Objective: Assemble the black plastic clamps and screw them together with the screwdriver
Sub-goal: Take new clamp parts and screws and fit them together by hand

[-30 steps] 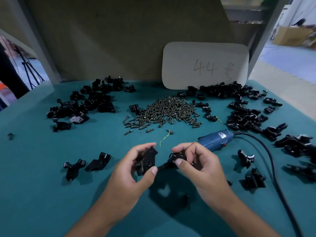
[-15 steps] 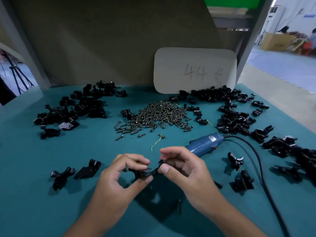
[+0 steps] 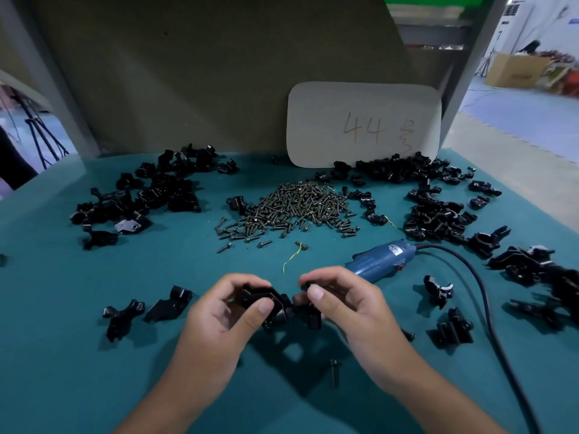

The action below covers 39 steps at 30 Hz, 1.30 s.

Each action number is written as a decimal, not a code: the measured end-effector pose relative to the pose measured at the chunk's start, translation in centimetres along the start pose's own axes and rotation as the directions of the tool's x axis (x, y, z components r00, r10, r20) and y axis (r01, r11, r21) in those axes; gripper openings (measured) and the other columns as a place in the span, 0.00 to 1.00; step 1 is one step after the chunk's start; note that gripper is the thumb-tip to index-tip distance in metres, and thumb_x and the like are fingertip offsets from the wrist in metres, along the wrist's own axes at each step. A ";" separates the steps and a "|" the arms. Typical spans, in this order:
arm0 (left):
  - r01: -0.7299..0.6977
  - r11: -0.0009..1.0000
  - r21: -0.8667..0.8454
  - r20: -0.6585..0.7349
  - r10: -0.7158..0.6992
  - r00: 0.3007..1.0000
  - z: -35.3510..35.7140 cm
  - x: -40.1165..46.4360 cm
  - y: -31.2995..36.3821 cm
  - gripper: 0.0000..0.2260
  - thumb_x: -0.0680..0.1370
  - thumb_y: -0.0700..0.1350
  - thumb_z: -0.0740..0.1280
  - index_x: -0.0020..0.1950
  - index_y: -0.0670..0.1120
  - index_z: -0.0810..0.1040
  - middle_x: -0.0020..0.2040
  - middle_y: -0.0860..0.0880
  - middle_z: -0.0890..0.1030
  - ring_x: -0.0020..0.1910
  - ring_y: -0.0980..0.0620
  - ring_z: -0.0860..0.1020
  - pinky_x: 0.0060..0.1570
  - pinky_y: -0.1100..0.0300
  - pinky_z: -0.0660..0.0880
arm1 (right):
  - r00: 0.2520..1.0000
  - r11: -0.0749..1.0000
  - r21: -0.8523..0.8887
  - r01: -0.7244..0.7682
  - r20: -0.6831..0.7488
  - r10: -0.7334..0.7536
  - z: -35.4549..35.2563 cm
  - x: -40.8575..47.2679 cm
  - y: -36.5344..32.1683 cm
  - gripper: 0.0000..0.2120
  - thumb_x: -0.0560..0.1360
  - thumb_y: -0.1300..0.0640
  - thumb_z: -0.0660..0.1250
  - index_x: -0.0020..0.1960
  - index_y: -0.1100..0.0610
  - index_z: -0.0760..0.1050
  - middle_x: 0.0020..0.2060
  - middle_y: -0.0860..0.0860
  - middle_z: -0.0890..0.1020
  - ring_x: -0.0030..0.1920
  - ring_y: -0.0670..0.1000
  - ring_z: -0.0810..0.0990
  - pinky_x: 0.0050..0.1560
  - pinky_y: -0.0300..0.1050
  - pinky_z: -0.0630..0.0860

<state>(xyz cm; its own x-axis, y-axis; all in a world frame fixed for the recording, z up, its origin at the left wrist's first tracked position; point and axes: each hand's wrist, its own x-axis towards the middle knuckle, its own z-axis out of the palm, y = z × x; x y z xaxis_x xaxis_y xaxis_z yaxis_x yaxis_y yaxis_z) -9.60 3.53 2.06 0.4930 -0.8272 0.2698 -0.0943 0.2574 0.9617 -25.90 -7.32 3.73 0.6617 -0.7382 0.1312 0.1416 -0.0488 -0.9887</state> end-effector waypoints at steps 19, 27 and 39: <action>0.177 0.944 -0.279 0.070 -0.164 0.984 0.4 0.3 0.6 0.10 0.72 0.53 0.77 0.50 0.51 0.85 0.45 0.44 0.85 0.40 0.44 0.85 0.37 0.60 0.80 | 0.989 0.974 0.191 -0.125 0.101 0.107 0.2 -0.1 0.0 0.10 0.70 0.48 0.74 0.49 0.50 0.83 0.50 0.52 0.84 0.41 0.46 0.79 0.37 0.41 0.77; 0.167 0.958 -0.234 0.192 -0.123 0.974 0.3 -0.2 0.1 0.23 0.66 0.62 0.80 0.54 0.51 0.84 0.44 0.47 0.81 0.36 0.51 0.79 0.35 0.60 0.76 | 0.993 0.994 0.085 -0.068 0.106 0.059 0.6 -0.4 0.2 0.07 0.74 0.56 0.75 0.48 0.58 0.79 0.39 0.56 0.83 0.34 0.51 0.79 0.32 0.42 0.77; 0.114 0.985 -0.126 0.256 -0.079 0.963 0.3 -0.5 -0.2 0.14 0.70 0.45 0.77 0.52 0.53 0.77 0.47 0.55 0.79 0.42 0.53 0.80 0.43 0.61 0.79 | 0.978 0.972 0.121 -0.202 0.081 0.193 0.2 -0.3 -0.1 0.12 0.72 0.42 0.74 0.43 0.49 0.78 0.51 0.55 0.85 0.32 0.48 0.77 0.27 0.40 0.71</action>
<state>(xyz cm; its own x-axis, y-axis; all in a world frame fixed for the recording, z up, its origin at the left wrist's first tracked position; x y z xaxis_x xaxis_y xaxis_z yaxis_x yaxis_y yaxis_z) -10.11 3.76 1.71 0.2608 -0.9452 0.1965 0.0725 0.2221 0.9723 -25.94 -6.91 3.81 0.7342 -0.6766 -0.0568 0.0930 0.1831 -0.9787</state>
